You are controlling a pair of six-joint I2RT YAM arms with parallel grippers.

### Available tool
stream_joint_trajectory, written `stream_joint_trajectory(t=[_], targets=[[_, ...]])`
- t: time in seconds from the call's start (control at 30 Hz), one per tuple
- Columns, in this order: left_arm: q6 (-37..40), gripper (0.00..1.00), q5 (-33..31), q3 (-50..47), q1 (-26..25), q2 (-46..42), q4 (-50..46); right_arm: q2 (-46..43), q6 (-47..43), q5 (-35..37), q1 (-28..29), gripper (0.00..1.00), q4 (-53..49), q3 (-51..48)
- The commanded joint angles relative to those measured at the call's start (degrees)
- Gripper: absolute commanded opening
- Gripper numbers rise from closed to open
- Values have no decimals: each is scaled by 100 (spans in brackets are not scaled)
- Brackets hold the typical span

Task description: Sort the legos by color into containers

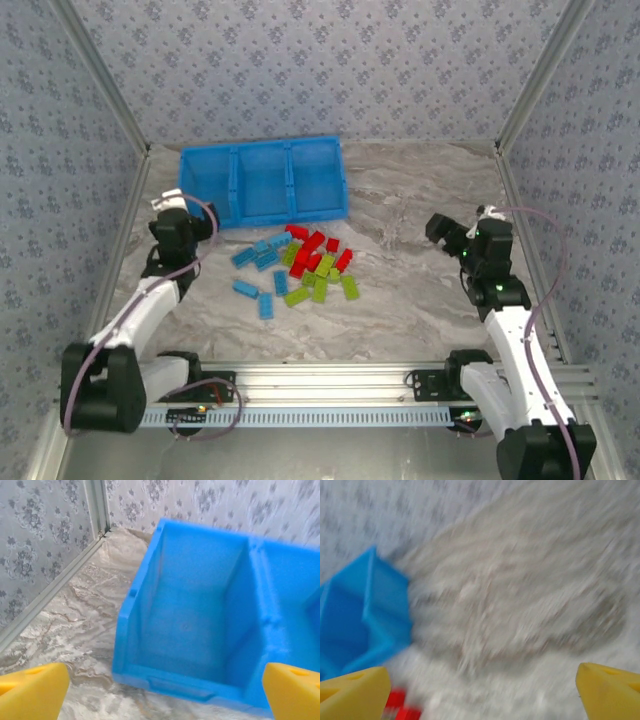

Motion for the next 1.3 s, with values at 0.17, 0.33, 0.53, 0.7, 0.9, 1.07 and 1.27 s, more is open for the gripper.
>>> stream_joint_trajectory(t=[0.17,0.33,0.53,0.7,0.9,1.07,1.27], targets=[[-3112,86,1151,918,-1314,-719,-4189,521,849,-319,2675,95,-2117,735],[-4098,83,975,561,-2528,-640,-4447,1447,1103,97,4180,96,-2099,1326],[-4232,70,576,446,-2703,-329,-4863,2484,1206,390,5151,98,-2033,2049],[-4735,69,564,221,-2658,-202,-4675,3023,1194,489,5427,99,-2145,2430],[-5061,73,769,182,-2581,589,-4206,3189,1183,734,5607,100,-2280,2645],[-4930,70,780,179,-2485,1287,-3708,3189,1238,787,5680,100,-2366,2677],[-4921,52,771,109,-2429,1611,-3522,3175,1167,963,5814,100,-2472,2748]])
